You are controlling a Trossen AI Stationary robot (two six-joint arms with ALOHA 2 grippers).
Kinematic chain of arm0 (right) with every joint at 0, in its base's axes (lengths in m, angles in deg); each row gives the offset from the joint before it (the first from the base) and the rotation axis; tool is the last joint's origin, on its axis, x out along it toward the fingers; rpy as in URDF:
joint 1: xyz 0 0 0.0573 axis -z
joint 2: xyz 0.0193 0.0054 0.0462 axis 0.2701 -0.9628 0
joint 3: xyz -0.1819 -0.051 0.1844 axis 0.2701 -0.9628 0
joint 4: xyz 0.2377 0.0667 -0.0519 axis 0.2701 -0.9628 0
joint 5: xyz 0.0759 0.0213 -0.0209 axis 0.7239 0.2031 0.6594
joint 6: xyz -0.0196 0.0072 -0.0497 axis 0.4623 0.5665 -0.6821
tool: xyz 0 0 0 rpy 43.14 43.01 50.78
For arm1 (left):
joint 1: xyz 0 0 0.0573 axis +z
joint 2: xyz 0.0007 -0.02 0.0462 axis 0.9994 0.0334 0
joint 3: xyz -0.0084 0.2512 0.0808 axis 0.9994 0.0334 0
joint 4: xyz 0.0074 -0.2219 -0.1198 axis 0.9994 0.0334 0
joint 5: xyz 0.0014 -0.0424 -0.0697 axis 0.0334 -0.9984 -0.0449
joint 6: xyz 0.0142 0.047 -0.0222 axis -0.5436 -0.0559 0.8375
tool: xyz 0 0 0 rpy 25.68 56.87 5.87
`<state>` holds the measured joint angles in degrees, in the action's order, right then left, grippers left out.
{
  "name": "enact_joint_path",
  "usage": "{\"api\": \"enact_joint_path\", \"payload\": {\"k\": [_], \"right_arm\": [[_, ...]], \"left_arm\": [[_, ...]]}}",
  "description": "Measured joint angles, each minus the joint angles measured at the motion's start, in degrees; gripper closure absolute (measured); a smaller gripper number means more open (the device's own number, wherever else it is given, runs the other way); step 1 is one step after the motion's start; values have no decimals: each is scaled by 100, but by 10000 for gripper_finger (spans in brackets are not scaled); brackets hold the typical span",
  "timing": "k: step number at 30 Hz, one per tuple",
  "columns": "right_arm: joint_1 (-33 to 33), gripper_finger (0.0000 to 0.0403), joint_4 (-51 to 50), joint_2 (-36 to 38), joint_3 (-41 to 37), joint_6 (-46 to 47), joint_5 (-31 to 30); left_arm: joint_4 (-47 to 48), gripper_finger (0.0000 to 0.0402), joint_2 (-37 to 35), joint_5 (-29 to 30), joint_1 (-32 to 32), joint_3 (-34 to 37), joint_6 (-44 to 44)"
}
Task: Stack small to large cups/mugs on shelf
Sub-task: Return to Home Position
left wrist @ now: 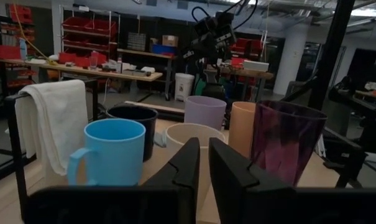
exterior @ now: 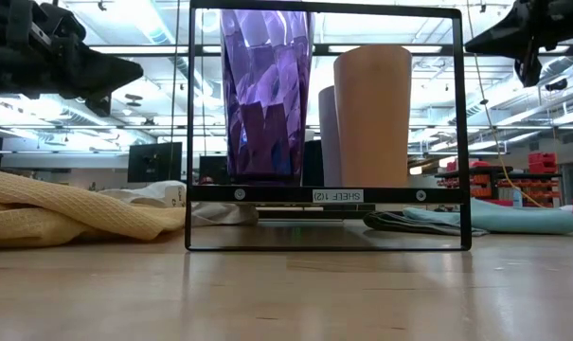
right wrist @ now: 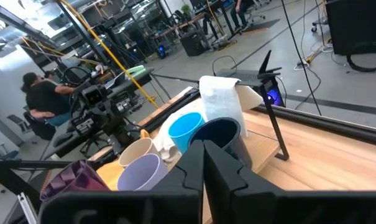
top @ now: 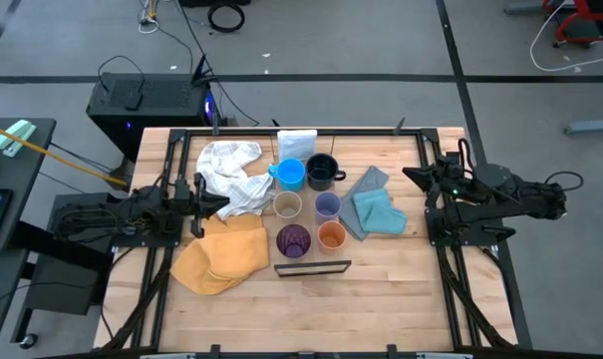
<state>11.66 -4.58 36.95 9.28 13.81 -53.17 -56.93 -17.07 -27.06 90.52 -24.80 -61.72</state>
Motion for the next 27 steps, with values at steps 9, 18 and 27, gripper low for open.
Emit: {"api": "enact_joint_path", "payload": {"k": [9, 18, 27], "right_arm": [[0, 396, -53, 0, 0, -85, -20], [0, 388, -50, 0, 0, 58, 45], [1, 389, 904, -930, 436, -882, 385]], "left_arm": [[88, 362, 0, 0, 0, 0, 0], [86, 356, 0, 0, 0, 0, 0], [69, 360, 0, 111, 0, 0, 87]]}}
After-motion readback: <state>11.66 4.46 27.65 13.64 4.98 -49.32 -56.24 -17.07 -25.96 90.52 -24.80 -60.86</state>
